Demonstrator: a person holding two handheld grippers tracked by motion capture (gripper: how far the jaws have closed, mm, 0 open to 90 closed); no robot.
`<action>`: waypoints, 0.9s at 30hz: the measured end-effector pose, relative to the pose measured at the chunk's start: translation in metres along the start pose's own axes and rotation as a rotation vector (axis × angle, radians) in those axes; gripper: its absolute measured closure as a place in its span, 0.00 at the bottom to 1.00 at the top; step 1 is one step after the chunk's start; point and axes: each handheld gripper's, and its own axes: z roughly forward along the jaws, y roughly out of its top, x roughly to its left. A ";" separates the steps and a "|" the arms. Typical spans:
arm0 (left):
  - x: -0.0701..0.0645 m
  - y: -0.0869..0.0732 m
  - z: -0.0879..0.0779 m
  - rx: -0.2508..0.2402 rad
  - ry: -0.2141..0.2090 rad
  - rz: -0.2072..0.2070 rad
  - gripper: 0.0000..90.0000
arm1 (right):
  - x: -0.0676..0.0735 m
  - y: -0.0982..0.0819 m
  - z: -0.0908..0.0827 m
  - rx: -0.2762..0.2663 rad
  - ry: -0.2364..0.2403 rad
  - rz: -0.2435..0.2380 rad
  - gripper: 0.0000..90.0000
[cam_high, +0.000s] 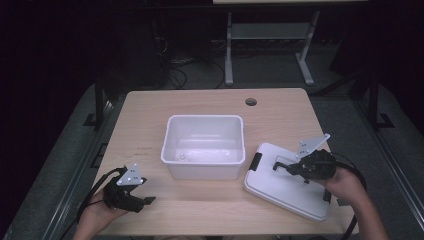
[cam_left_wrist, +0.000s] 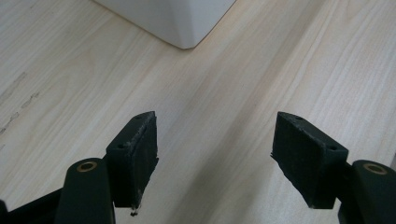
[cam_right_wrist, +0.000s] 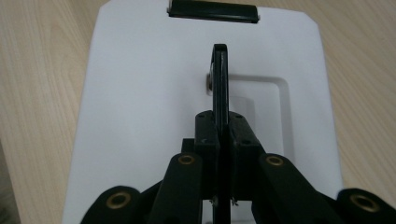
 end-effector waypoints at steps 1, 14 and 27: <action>0.000 0.000 0.000 0.000 0.005 0.001 0.34 | -0.001 0.001 -0.001 -0.002 0.001 -0.004 0.93; 0.002 -0.002 -0.005 -0.021 0.008 -0.018 0.34 | 0.000 0.011 -0.019 -0.026 -0.002 -0.043 0.93; 0.001 -0.002 -0.005 -0.024 0.008 -0.022 0.32 | 0.000 0.018 -0.044 -0.041 -0.016 -0.065 0.93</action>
